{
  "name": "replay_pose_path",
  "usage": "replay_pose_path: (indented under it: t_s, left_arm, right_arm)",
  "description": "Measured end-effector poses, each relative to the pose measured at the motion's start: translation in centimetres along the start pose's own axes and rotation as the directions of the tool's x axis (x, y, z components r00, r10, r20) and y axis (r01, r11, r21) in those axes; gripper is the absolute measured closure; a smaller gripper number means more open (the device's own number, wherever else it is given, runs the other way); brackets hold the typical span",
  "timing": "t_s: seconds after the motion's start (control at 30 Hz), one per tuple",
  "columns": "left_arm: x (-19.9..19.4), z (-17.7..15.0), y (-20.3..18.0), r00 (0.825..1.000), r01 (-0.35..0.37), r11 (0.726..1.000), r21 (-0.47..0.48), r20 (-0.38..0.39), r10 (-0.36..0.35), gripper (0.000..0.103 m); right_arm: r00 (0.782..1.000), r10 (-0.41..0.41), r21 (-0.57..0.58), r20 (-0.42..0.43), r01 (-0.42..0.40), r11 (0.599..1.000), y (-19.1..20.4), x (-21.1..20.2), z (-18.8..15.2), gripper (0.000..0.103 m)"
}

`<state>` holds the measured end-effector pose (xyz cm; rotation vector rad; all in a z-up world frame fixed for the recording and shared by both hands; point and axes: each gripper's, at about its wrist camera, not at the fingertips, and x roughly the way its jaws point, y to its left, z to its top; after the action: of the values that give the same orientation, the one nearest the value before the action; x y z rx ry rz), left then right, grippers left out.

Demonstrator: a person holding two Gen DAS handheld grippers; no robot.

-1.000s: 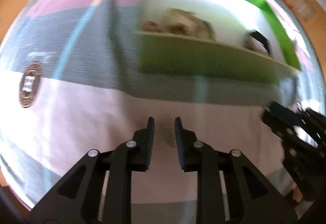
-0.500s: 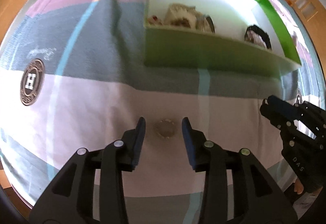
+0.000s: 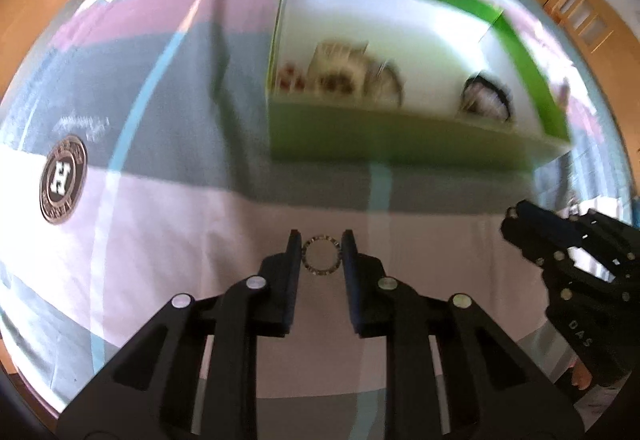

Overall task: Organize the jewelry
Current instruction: 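Carry both small rings into the green box and open both tools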

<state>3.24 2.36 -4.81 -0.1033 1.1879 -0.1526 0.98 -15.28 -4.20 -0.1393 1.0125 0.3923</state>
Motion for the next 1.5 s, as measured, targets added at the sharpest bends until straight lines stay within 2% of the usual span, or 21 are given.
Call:
replay_pose_path:
  t_s: [0.07, 0.2, 0.3, 0.4, 0.57, 0.73, 0.77, 0.8, 0.83, 0.87, 0.9, 0.93, 1.0, 1.13, 1.2, 1.4, 1.5]
  left_arm:
    - [-1.6, 0.5, -0.2, 0.997, 0.036, 0.999, 0.004, 0.07, -0.036, 0.083]
    - [-3.7, 2.0, -0.9, 0.981, 0.06, 0.998, 0.025, 0.182, -0.063, 0.083]
    - [-4.2, 3.5, -1.8, 0.975, 0.075, 0.997, 0.027, 0.208, -0.079, 0.083]
    - [-3.7, 5.1, -2.1, 0.972, 0.012, 0.999, 0.033, 0.235, -0.019, 0.083]
    - [-2.5, 7.8, -2.9, 0.964, -0.04, 0.998, 0.054, 0.266, 0.024, 0.083]
    - [-1.2, 7.9, -2.9, 0.967, -0.068, 0.995, 0.07, 0.252, 0.049, 0.082]
    - [-1.0, 7.9, -2.9, 0.966, -0.081, 0.994, 0.079, 0.254, 0.059, 0.079]
    - [-0.8, 7.9, -3.0, 0.965, -0.093, 0.992, 0.085, 0.255, 0.069, 0.064]
    - [-0.8, 7.8, -3.1, 0.962, -0.109, 0.99, 0.089, 0.261, 0.082, 0.055]
    - [-0.9, 7.7, -3.1, 0.959, -0.118, 0.989, 0.089, 0.269, 0.09, 0.044]
    - [-1.2, 7.6, -3.2, 0.956, -0.123, 0.988, 0.091, 0.279, 0.093, 0.04]
    - [-1.5, 7.5, -3.3, 0.956, -0.114, 0.989, 0.099, 0.282, 0.082, 0.039]
    - [-1.9, 7.4, -3.5, 0.957, -0.1, 0.989, 0.109, 0.283, 0.065, 0.029]
    - [-2.7, 7.1, -3.8, 0.953, -0.11, 0.987, 0.114, 0.295, 0.072, 0.014]
    - [-2.7, 7.0, -3.8, 0.957, -0.107, 0.988, 0.11, 0.281, 0.072, 0.009]
    - [-2.5, 6.9, -3.6, 0.961, -0.127, 0.988, 0.092, 0.256, 0.1, 0.004]
    - [-2.6, 7.1, -3.5, 0.965, -0.118, 0.989, 0.091, 0.246, 0.092, 0.002]
  right_arm:
    - [0.998, 0.021, 0.003, 0.06, -0.022, 1.0, -0.1, -1.5, 0.6, 0.084]
    - [0.977, 0.026, 0.047, 0.212, -0.037, 0.998, -1.0, -4.3, 2.0, 0.084]
    - [0.963, 0.005, 0.104, 0.27, -0.034, 0.994, -2.5, -4.8, 3.1, 0.084]
    - [0.957, -0.047, 0.144, 0.286, 0.005, 0.99, -3.9, -4.0, 4.3, 0.084]
    - [0.963, -0.09, 0.194, 0.253, 0.041, 0.98, -6.0, -1.7, 5.3, 0.084]
    - [0.974, -0.085, 0.231, 0.209, 0.035, 0.972, -7.6, 1.0, 5.8, 0.082]
    - [0.974, -0.088, 0.233, 0.207, 0.039, 0.972, -7.6, 1.2, 5.7, 0.073]
    - [0.974, -0.097, 0.236, 0.206, 0.046, 0.971, -7.5, 1.3, 5.6, 0.059]
    - [0.971, -0.103, 0.241, 0.215, 0.05, 0.969, -7.5, 1.1, 5.5, 0.037]
    - [0.967, -0.113, 0.247, 0.23, 0.054, 0.968, -7.4, 0.8, 5.4, 0.03]
    - [0.96, -0.127, 0.248, 0.251, 0.063, 0.967, -7.2, 0.3, 5.2, 0.023]
    - [0.956, -0.136, 0.242, 0.259, 0.072, 0.968, -7.0, -0.1, 5.2, 0.019]
    - [0.952, -0.145, 0.234, 0.268, 0.082, 0.969, -6.7, -0.9, 5.3, 0.013]
    - [0.944, -0.172, 0.247, 0.28, 0.102, 0.964, -6.4, -2.3, 4.9, 0.001]
    - [0.947, -0.182, 0.249, 0.264, 0.115, 0.962, -6.3, -2.6, 4.6, 0.001]
    - [0.942, -0.217, 0.265, 0.255, 0.148, 0.953, -6.2, -3.2, 4.1, 0.001]
    - [0.944, -0.219, 0.276, 0.248, 0.148, 0.95, -6.1, -3.0, 4.0, 0.001]
